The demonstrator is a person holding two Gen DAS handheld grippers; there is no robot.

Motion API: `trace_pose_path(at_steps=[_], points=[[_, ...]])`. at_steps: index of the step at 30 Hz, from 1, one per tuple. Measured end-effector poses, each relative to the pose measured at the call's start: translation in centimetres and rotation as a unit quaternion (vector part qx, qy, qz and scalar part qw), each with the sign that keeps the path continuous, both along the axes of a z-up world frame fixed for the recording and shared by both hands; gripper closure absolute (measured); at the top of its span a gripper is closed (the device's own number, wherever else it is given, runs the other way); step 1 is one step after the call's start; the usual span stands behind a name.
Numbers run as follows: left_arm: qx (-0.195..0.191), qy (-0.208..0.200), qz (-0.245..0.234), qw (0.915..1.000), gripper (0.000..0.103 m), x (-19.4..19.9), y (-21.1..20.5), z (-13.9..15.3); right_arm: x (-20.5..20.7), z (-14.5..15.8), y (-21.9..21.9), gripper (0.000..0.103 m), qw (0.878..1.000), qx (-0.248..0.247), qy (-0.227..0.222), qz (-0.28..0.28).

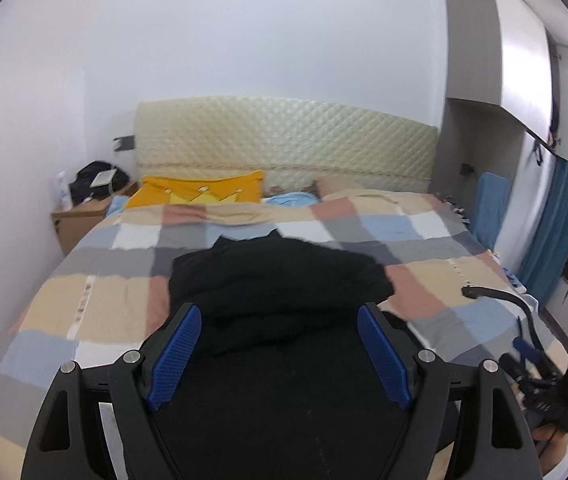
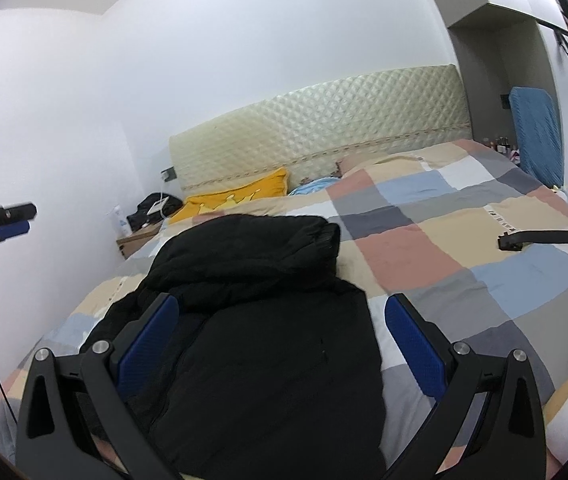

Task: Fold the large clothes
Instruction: 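Move the right gripper down to the jacket hem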

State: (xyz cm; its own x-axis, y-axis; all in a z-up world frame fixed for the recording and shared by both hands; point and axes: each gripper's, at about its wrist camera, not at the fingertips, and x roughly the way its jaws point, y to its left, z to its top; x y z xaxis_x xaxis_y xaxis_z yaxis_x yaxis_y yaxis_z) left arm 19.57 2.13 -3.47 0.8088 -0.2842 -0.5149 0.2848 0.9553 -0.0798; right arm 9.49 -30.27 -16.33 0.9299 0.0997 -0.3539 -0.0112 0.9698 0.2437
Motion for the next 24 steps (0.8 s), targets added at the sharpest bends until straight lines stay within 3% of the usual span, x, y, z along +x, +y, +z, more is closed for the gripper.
trace_pose_path(at_steps=[14,16,22,24], points=[[0.012,0.044,0.074,0.9962,0.023,2.4,7.8,-11.9,2.9,-3.6,4.2,0.0,0.992,-0.076,0.094,0.043],[0.005,0.096,0.101,0.9902,0.023,3.9,8.9,-13.9,3.8,-4.4,4.3,0.0,0.988,-0.087,0.121,0.044],[-0.029,0.133,0.114,0.9841,0.023,5.4,11.0,-15.5,5.9,-5.2,3.1,0.0,0.978,-0.101,0.177,0.054],[-0.032,0.14,0.119,0.9824,0.023,5.5,11.2,-16.0,7.0,-5.7,2.1,0.0,0.969,-0.112,0.214,0.048]])
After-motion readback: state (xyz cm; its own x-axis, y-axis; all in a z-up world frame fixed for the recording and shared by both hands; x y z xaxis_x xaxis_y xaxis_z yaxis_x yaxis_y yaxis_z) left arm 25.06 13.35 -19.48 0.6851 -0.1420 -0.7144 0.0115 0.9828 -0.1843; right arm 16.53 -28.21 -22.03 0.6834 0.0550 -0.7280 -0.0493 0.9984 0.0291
